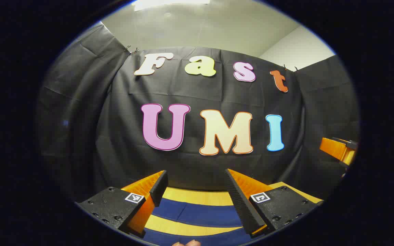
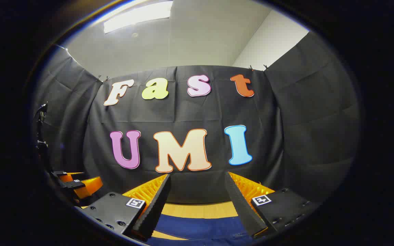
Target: Grasp the waist and the cuffs of the jeans and fold them to make the two legs overlap; first hold the waist and fold one-third of the jeans toward the cuffs, then hold the cuffs and fold the remaining one-third in the same direction to finish folding.
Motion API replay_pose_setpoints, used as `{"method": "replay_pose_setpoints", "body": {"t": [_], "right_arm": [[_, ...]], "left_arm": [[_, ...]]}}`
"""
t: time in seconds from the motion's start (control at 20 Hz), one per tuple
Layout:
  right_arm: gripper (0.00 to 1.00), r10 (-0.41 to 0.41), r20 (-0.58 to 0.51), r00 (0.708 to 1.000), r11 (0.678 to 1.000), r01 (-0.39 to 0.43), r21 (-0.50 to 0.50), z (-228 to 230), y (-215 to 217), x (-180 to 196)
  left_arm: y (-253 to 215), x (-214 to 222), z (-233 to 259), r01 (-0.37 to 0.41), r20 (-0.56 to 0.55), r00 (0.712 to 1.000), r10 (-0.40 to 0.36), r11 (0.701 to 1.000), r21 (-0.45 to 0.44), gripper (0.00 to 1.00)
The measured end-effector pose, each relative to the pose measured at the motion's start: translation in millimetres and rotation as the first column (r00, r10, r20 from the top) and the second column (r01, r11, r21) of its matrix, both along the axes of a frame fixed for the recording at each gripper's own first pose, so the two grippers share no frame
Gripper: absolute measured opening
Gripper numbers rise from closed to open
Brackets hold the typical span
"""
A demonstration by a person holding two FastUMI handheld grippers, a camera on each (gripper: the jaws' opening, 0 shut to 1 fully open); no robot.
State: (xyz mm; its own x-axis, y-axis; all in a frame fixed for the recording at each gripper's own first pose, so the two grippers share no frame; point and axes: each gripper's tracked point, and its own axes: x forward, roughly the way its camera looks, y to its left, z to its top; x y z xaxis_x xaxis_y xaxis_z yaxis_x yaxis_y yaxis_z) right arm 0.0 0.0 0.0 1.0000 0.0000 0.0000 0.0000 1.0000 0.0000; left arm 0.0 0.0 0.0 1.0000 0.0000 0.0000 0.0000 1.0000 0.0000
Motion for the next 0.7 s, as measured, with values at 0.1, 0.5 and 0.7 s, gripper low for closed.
{"method": "replay_pose_setpoints", "body": {"t": [0.1, 0.5, 0.7], "right_arm": [[0.94, -0.007, -0.02, 1.0, 1.0, 0.007, -0.014, -11, 3, -2], [0.98, 0.091, -0.084, 0.992, 0.995, -0.093, -0.024, -45, 7, -25], [0.98, 0.098, -0.106, 0.99, 0.995, -0.101, -0.024, -68, -10, -43]], "left_arm": [[9, 2, -8, 0.019, -0.013, 1.0, -0.019, 1.0, 0.004, 0.96], [99, -49, -74, -0.078, -0.157, 0.981, 0.115, 0.971, 0.226, 0.97], [132, -107, -131, 0.003, -0.307, 0.941, 0.142, 0.904, 0.427, 0.94]]}}
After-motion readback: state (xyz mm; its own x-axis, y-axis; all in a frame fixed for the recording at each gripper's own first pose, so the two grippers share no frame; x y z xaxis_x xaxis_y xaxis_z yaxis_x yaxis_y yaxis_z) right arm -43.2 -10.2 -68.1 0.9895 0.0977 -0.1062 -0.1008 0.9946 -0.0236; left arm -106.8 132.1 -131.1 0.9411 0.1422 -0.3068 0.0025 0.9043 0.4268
